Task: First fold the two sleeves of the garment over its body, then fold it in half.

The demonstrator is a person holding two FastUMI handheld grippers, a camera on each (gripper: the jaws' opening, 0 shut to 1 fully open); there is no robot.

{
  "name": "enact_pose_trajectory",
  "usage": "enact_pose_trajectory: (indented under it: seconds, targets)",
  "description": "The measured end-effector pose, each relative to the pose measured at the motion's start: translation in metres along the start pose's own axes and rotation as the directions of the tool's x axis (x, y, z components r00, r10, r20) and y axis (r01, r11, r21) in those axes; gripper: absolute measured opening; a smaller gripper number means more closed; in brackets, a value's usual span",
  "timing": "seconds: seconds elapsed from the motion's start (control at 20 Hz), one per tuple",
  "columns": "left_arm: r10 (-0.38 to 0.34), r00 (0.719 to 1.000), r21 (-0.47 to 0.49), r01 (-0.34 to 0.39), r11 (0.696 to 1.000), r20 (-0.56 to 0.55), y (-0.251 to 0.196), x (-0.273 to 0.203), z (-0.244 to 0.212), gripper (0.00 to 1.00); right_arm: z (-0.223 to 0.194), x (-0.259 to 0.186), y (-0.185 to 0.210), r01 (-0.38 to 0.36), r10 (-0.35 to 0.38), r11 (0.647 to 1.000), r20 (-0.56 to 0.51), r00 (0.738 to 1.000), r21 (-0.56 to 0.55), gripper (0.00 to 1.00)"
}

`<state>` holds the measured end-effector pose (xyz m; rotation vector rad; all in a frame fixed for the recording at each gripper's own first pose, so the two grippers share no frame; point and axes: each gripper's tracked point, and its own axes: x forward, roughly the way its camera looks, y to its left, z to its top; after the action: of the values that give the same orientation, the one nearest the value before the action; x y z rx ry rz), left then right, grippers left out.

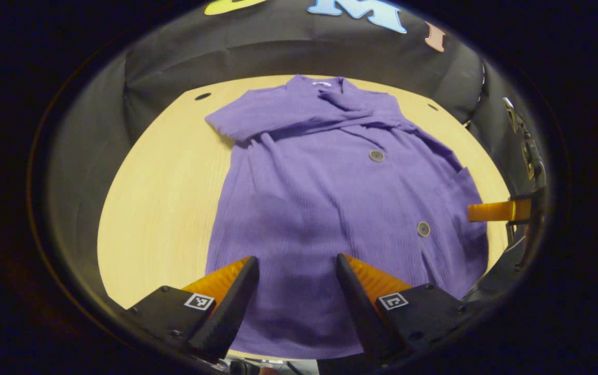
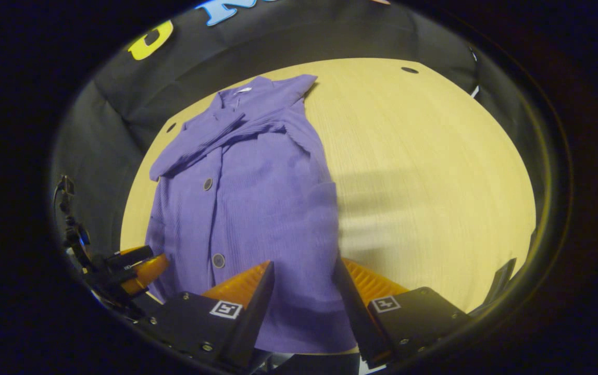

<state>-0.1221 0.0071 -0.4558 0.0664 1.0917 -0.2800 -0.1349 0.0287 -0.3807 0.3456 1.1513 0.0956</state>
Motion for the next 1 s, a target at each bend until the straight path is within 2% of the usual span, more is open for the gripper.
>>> enact_pose_trajectory:
  seconds: [0.05,0.2,0.3,0.4,0.5,0.55,0.6,0.65,0.7,0.75,0.8,0.85,0.9,1.0]
  targets:
    - [0.002,1.000,0.014,-0.002,1.000,0.017,0.000,0.000,0.004,0.95,-0.002,0.001,0.001,0.002,-0.002,1.000,-0.001,1.000,-0.002,0.75]
    - [0.012,1.000,0.011,-0.012,1.000,0.006,-0.008,0.000,0.003,0.99,-0.007,0.006,0.002,0.017,-0.017,1.000,-0.015,1.000,-0.007,0.76]
    - [0.015,1.000,0.002,-0.015,1.000,0.005,-0.008,-0.002,0.005,0.96,-0.009,0.008,0.001,0.031,-0.031,1.000,-0.020,0.999,-0.004,0.77]
    - [0.013,1.000,0.004,-0.013,1.000,0.006,-0.007,0.000,0.005,0.99,-0.010,0.010,0.000,0.049,-0.050,0.999,-0.024,0.998,-0.012,0.77]
    - [-0.001,1.000,0.013,0.001,1.000,0.016,-0.011,0.001,0.006,0.86,-0.013,0.012,-0.009,0.099,-0.101,0.994,-0.039,0.994,-0.046,0.75]
    - [-0.007,1.000,0.017,0.006,1.000,0.027,-0.014,0.001,0.009,0.80,-0.013,0.012,-0.014,0.119,-0.121,0.991,-0.043,0.992,-0.058,0.70]
    - [-0.013,0.999,0.021,0.012,1.000,0.040,-0.020,0.000,0.012,0.72,-0.011,0.011,-0.018,0.140,-0.143,0.988,-0.042,0.989,-0.064,0.52]
    - [-0.019,0.998,0.020,0.018,1.000,0.054,-0.023,0.002,0.017,0.65,-0.013,0.012,-0.018,0.141,-0.143,0.988,-0.045,0.989,-0.057,0.41]
    - [-0.023,0.998,0.010,0.022,1.000,0.061,-0.025,0.006,0.023,0.47,-0.013,0.013,-0.018,0.136,-0.138,0.989,-0.055,0.989,-0.054,0.32]
    - [-0.020,0.997,-0.012,0.021,1.000,0.072,-0.025,0.009,0.027,0.31,-0.013,0.011,-0.017,0.128,-0.131,0.991,-0.064,0.989,-0.050,0.32]
    - [-0.018,0.997,-0.028,0.020,0.999,0.068,-0.024,0.011,0.031,0.16,-0.007,0.009,-0.018,0.153,-0.153,0.988,-0.038,0.987,-0.011,0.32]
    - [-0.016,0.997,-0.036,0.019,0.999,0.078,-0.023,0.012,0.033,0.15,-0.010,0.013,-0.019,0.151,-0.150,0.988,-0.060,0.987,0.025,0.00]
    - [-0.017,0.997,-0.039,0.020,0.999,0.074,-0.023,0.008,0.030,0.07,-0.009,0.014,-0.018,0.152,-0.150,0.988,-0.058,0.987,0.033,0.03]
    - [-0.031,0.996,-0.040,0.034,0.999,0.078,-0.023,0.009,0.033,0.07,-0.008,0.012,-0.015,0.141,-0.138,0.989,-0.063,0.988,0.043,0.02]
